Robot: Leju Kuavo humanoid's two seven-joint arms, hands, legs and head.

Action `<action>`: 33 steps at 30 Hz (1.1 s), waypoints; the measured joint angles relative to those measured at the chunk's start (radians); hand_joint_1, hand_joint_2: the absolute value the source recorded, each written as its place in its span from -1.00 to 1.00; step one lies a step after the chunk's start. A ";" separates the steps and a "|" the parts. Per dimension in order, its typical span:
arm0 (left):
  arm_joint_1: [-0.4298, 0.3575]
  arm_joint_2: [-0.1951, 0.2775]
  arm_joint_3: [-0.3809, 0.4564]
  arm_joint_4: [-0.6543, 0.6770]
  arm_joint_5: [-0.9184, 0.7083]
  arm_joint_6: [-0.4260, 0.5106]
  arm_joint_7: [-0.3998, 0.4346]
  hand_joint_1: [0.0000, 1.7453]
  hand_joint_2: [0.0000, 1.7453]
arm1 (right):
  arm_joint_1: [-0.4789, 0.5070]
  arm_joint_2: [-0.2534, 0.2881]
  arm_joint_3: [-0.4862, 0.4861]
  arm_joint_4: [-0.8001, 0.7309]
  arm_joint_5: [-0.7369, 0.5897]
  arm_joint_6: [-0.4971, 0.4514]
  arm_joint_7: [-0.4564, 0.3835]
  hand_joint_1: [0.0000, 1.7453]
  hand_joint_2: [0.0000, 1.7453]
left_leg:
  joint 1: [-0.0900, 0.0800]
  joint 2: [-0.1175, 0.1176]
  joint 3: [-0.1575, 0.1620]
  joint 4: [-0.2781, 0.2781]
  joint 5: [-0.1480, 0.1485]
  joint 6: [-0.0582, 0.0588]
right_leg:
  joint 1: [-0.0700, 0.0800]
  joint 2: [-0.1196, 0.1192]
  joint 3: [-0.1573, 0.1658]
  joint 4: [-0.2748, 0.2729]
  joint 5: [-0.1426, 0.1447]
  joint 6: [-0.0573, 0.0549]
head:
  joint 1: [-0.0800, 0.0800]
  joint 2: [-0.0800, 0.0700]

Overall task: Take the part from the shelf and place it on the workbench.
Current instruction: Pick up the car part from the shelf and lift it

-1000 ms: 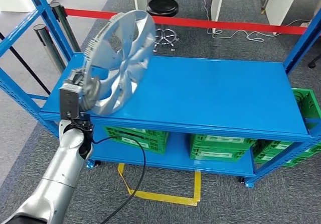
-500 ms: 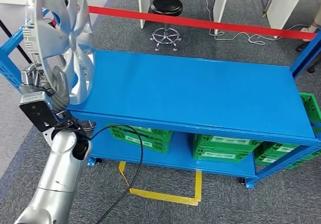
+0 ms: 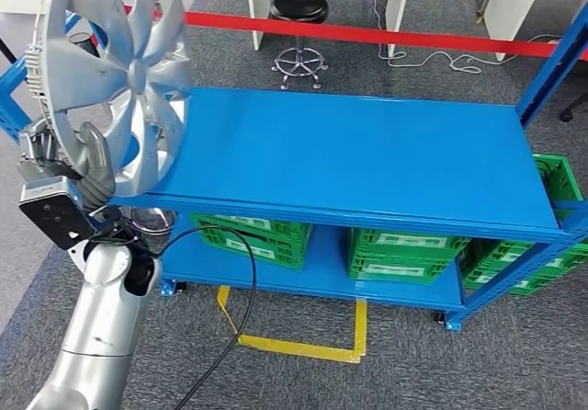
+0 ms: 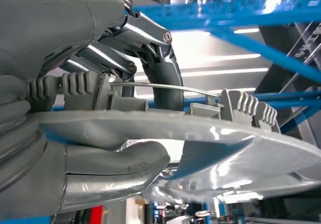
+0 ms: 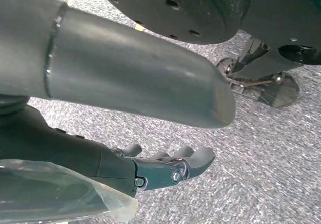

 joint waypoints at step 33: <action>0.019 0.018 0.041 -0.076 -0.083 0.000 0.002 1.00 1.00 | -0.003 0.006 -0.006 0.001 -0.004 0.000 -0.003 -1.00 -1.00 | 0.003 0.001 0.052 -0.083 0.039 -0.005 | 0.005 -0.007 0.019 0.000 -0.017 0.010 | 0.003 0.000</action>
